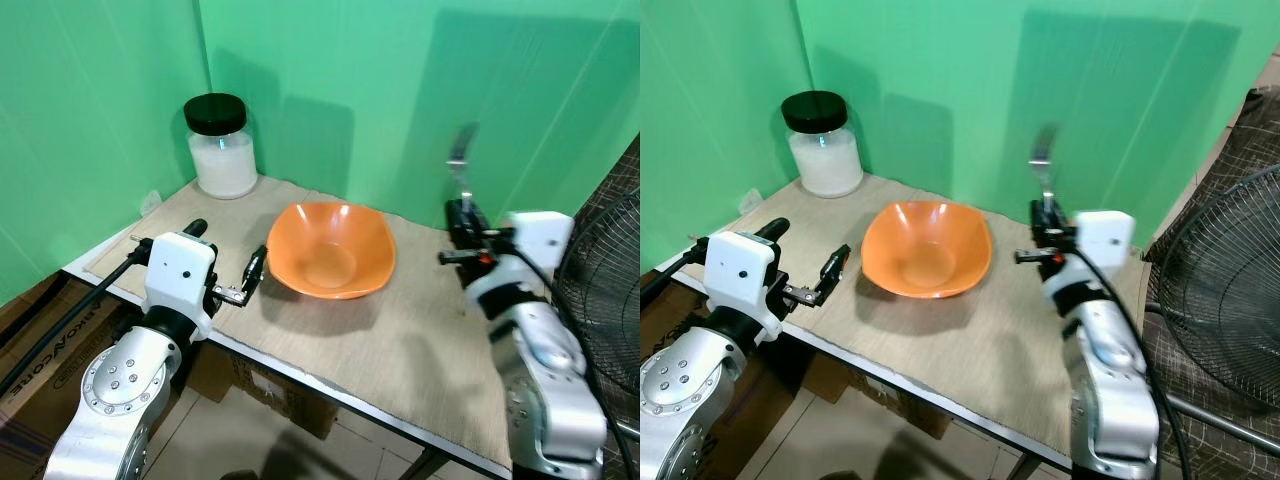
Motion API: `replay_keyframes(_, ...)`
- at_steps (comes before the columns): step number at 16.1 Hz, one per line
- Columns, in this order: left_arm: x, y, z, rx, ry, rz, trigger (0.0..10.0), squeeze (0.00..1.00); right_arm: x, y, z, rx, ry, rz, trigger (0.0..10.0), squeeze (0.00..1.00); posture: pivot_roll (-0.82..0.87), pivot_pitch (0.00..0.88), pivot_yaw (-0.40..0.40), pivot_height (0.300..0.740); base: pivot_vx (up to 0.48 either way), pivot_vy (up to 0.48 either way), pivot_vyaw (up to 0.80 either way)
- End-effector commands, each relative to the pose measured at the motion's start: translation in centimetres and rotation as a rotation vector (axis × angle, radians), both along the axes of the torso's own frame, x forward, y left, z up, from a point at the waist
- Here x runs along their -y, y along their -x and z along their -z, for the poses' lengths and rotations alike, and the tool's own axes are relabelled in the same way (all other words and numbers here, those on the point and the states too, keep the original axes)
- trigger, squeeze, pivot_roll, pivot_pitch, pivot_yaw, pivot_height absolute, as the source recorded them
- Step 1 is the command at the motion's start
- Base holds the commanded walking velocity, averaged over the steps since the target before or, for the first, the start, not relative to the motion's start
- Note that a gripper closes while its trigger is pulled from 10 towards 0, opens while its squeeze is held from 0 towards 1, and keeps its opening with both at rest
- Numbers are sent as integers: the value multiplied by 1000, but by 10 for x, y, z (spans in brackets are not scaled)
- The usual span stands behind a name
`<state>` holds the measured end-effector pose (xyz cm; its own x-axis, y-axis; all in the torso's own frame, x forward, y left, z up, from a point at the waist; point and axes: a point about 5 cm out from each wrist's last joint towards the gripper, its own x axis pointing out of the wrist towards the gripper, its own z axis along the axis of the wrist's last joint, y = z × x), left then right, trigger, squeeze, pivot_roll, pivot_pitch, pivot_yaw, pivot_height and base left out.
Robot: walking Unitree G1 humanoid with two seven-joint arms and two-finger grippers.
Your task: Setting the table
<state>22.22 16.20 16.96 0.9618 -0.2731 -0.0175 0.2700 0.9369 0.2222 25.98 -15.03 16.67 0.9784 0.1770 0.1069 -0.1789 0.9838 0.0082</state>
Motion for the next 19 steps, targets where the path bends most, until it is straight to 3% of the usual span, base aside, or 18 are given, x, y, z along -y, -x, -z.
replay_keyframes(1, -2, -1, -2, 14, -5, -17, 10000, 0, -2, -1, -1, 26, 68, 24, 8353, 0, 114, 0, -24, 740, 0, 0, 0)
replay_keyframes(2, -2, -2, -2, 16, -13, -17, 10000, 0, -3, -5, 5, -16, 50, 31, 10000, 0, 116, 0, -20, 740, 0, 458, 0)
replay_keyframes(6, -5, -5, -1, 9, -13, -27, 10000, 0, -11, 1, 10, -87, -55, 8, 10000, 0, 110, 0, -19, 740, 0, 480, -400)
replay_keyframes(8, -7, -9, -2, 35, -48, -63, 10000, 0, -12, 5, 12, -99, -70, 44, 10000, 0, 109, 0, -21, 740, 0, -476, -800)
replay_keyframes(11, -8, -7, 2, 11, -29, -83, 10000, 0, -14, 5, 14, -118, -47, 52, 10000, 0, 104, 0, -18, 740, 0, -480, -800)
replay_keyframes(15, -12, -11, 2, 7, -2, -107, 10000, 0, -15, 3, 11, -109, -27, 17, 10000, 0, 100, 0, -15, 740, 0, 0, 0)
replay_keyframes(19, -7, -14, -3, 24, 24, -83, 10000, 0, -18, 2, 4, -79, -6, -24, 10000, 0, 91, 0, -17, 740, 0, 0, -800)
